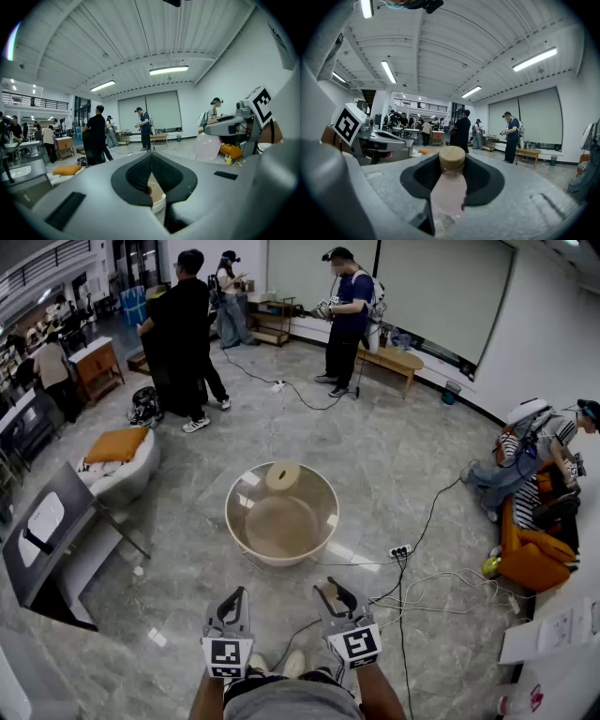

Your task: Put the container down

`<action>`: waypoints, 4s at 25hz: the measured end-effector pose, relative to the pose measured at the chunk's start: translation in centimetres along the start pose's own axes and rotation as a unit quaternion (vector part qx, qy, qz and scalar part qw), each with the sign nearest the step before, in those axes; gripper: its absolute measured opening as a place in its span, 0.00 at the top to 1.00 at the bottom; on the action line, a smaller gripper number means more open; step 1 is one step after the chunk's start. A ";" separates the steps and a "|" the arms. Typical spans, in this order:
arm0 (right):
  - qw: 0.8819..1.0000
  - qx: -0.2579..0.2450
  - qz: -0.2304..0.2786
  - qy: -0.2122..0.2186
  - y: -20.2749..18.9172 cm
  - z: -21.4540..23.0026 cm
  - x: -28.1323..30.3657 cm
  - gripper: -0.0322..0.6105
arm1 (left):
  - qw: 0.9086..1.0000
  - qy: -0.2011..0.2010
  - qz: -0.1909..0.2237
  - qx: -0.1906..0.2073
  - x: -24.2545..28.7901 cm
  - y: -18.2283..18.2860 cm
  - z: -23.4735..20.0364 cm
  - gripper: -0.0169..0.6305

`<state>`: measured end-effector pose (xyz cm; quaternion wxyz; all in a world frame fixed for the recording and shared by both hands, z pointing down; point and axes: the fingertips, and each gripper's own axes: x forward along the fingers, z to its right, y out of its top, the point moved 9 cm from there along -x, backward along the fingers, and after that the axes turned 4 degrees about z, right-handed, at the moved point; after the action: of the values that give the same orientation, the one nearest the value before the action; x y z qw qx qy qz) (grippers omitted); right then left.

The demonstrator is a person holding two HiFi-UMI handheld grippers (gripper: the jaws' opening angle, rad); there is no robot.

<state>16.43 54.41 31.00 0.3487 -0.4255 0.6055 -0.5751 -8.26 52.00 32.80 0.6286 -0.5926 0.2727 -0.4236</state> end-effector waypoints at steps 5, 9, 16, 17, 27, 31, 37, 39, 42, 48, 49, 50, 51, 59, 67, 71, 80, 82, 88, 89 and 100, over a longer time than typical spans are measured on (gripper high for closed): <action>1.000 0.004 0.006 0.003 0.0 0.6 -0.7 0.74 | 1.000 -0.003 -0.002 -0.004 0.1 0.1 1.2 0.95; 1.000 0.001 0.011 0.010 -0.1 1.0 -0.8 0.74 | 1.000 0.000 -0.001 -0.005 0.4 0.1 1.7 0.95; 1.000 -0.001 0.015 0.020 -0.1 1.6 0.0 0.74 | 1.000 0.009 -0.004 -0.007 0.7 0.3 1.9 0.95; 1.000 -0.001 0.016 0.022 -0.1 1.7 0.2 0.74 | 1.000 0.010 -0.004 -0.007 0.9 0.3 1.8 0.95; 0.999 -0.004 0.017 0.029 -0.4 3.8 5.2 0.74 | 1.000 0.016 -0.005 -0.005 5.4 0.2 -0.5 0.95; 0.999 -0.005 0.017 0.029 -0.5 5.1 8.8 0.74 | 1.000 0.010 -0.003 0.000 9.0 0.0 -2.5 0.95; 1.000 -0.002 0.007 0.017 -0.5 6.8 15.6 0.74 | 1.000 -0.009 -0.002 -0.002 15.6 0.0 -7.1 0.95; 1.000 0.000 0.007 0.013 -0.4 7.4 18.1 0.74 | 1.000 -0.015 -0.005 -0.002 17.8 0.1 -9.0 0.95; 1.000 0.003 0.006 0.004 0.0 8.4 21.8 0.74 | 1.000 -0.024 -0.010 -0.002 21.2 0.4 -11.7 0.95; 1.000 0.010 -0.006 -0.009 0.3 8.9 28.9 0.74 | 0.999 -0.040 -0.014 -0.005 26.7 0.2 -17.4 0.95; 1.000 0.012 -0.009 -0.010 0.3 9.0 30.0 0.74 | 0.999 -0.043 -0.014 -0.006 27.6 0.1 -18.2 0.95; 1.000 0.013 -0.010 -0.012 0.3 9.1 31.1 0.74 | 0.999 -0.045 -0.015 -0.007 28.4 0.1 -19.0 0.95; 1.000 0.015 -0.012 -0.014 0.3 9.2 32.1 0.74 | 0.999 -0.047 -0.015 -0.007 29.2 0.0 -19.8 0.95; 0.999 0.012 -0.016 -0.030 0.1 9.7 38.9 0.74 | 0.998 -0.059 -0.017 -0.018 34.3 -1.1 -25.2 0.95; 0.999 0.014 -0.023 -0.035 -0.6 10.5 44.8 0.74 | 0.997 -0.073 -0.014 -0.011 39.0 -1.9 -29.0 0.95; 0.999 0.011 -0.035 -0.023 -1.3 11.4 47.8 0.74 | 0.997 -0.072 -0.018 -0.018 41.4 -2.6 -30.2 0.95; 0.998 0.017 -0.060 0.027 -6.4 13.0 55.2 0.74 | 0.997 -0.038 -0.058 -0.035 45.8 -7.6 -32.2 0.95; 0.997 0.022 -0.064 0.037 -7.9 13.2 56.8 0.74 | 0.997 -0.029 -0.064 -0.041 46.8 -8.7 -32.7 0.95; 0.995 0.028 -0.079 0.058 -14.3 13.2 61.2 0.74 | 0.995 -0.011 -0.087 -0.054 49.9 -14.8 -33.7 0.95; 0.994 0.034 -0.082 0.060 -15.4 13.3 61.7 0.74 | 0.994 -0.010 -0.091 -0.056 50.3 -15.7 -33.7 0.95; 0.987 0.041 -0.131 0.079 -29.7 14.8 65.6 0.74 | 0.988 0.003 -0.128 -0.082 54.9 -27.1 -31.5 0.95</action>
<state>7.43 -10.94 63.52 0.2390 -0.4392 0.5461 -0.6721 -13.50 -9.52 63.33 0.5180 -0.6709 0.2304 -0.4780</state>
